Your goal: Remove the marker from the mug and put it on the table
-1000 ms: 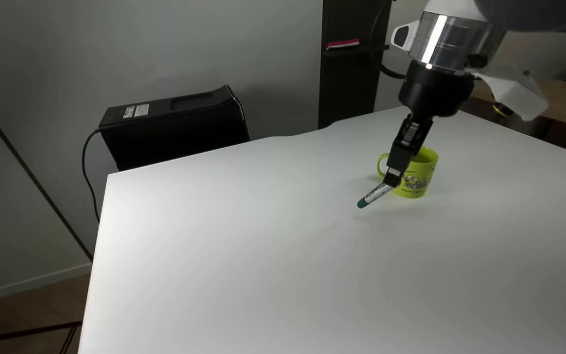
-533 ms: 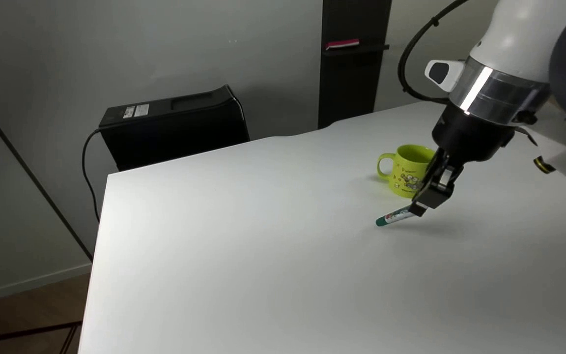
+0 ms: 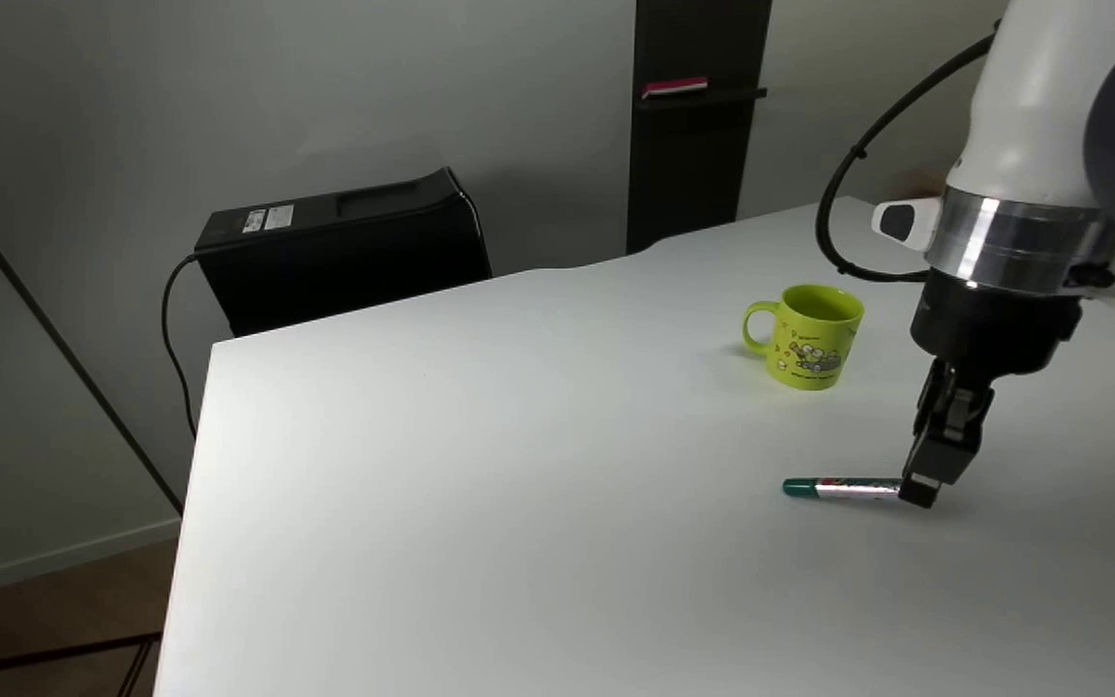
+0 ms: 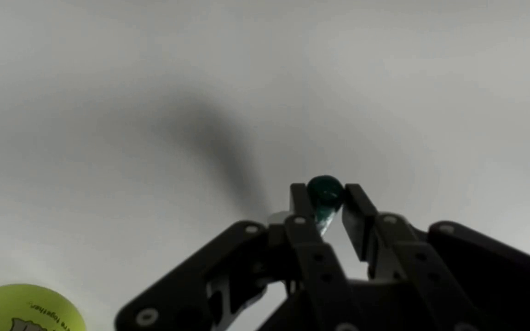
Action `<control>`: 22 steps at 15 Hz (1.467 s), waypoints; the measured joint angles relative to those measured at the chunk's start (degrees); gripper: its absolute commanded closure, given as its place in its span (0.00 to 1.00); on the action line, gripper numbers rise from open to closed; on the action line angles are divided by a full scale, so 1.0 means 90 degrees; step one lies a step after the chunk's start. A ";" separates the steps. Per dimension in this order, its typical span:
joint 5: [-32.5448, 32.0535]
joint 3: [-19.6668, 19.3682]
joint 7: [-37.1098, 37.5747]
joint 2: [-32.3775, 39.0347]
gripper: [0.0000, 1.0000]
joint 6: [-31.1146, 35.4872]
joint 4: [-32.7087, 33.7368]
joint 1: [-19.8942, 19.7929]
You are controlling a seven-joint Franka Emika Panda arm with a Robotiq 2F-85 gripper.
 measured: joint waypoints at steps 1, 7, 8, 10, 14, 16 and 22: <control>0.0041 -0.0003 0.0000 0.0011 0.94 -0.0222 0.0021 -0.0015; -0.0210 -0.0347 0.0260 0.0206 0.94 -0.1932 0.0595 0.0094; -0.0323 -0.0422 0.0339 0.0269 0.94 -0.2059 0.0710 0.0132; -0.0473 -0.0524 0.0448 0.0396 0.94 -0.2204 0.0897 0.0187; -0.0603 -0.0610 0.0507 0.0664 0.94 -0.2235 0.1131 0.0243; -0.0651 -0.0614 0.0513 0.0813 0.94 -0.2134 0.1205 0.0262; -0.0850 -0.0668 0.0679 0.1031 0.94 -0.1014 0.1261 0.0385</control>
